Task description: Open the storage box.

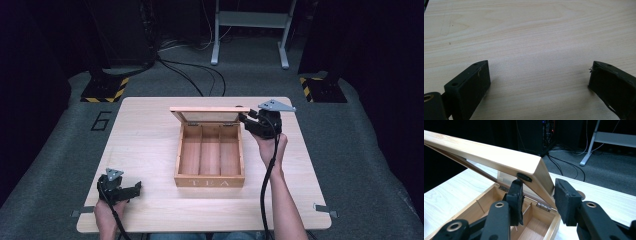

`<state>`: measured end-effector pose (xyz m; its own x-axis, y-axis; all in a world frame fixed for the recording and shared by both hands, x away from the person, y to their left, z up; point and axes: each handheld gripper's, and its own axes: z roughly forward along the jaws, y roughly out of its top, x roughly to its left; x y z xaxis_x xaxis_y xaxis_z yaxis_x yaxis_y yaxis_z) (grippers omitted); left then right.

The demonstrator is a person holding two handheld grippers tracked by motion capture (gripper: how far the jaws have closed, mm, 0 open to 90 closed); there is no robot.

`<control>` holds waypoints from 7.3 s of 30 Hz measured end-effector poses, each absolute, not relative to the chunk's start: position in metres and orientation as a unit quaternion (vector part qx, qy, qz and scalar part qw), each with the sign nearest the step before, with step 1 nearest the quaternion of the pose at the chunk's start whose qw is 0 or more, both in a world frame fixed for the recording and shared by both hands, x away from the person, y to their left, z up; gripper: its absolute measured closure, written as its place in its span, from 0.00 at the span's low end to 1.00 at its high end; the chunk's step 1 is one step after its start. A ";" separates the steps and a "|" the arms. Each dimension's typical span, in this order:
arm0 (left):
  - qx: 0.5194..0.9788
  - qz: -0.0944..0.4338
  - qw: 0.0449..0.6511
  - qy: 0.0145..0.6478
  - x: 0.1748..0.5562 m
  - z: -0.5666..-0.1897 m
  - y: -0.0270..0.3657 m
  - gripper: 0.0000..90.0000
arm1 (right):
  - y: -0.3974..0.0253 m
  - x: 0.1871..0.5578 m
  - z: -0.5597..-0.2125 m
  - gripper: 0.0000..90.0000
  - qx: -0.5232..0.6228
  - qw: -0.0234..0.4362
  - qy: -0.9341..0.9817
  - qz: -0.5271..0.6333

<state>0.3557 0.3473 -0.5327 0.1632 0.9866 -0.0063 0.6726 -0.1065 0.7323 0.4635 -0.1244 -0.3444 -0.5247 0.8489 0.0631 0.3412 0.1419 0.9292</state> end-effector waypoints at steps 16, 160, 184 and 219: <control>0.698 0.256 0.307 0.594 0.356 -0.533 0.347 0.04 | -0.125 0.463 -0.345 0.66 0.417 0.252 0.712 0.506; 0.703 0.255 0.302 0.591 0.356 -0.532 0.348 0.04 | -0.124 0.390 -0.437 0.63 0.415 0.219 0.768 0.436; 0.703 0.255 0.302 0.591 0.356 -0.532 0.348 0.04 | -0.127 0.385 -0.448 0.55 0.443 0.180 0.794 0.377; 0.702 0.258 0.303 0.591 0.356 -0.532 0.348 0.04 | -0.203 0.350 -0.524 0.15 0.514 0.182 0.761 0.350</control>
<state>0.3557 0.3478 -0.5324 0.1684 0.9857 0.0033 0.6728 -0.1174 0.7305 0.3499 -0.2027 -0.5239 -0.4047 0.9106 0.0839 0.6559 0.2251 0.7205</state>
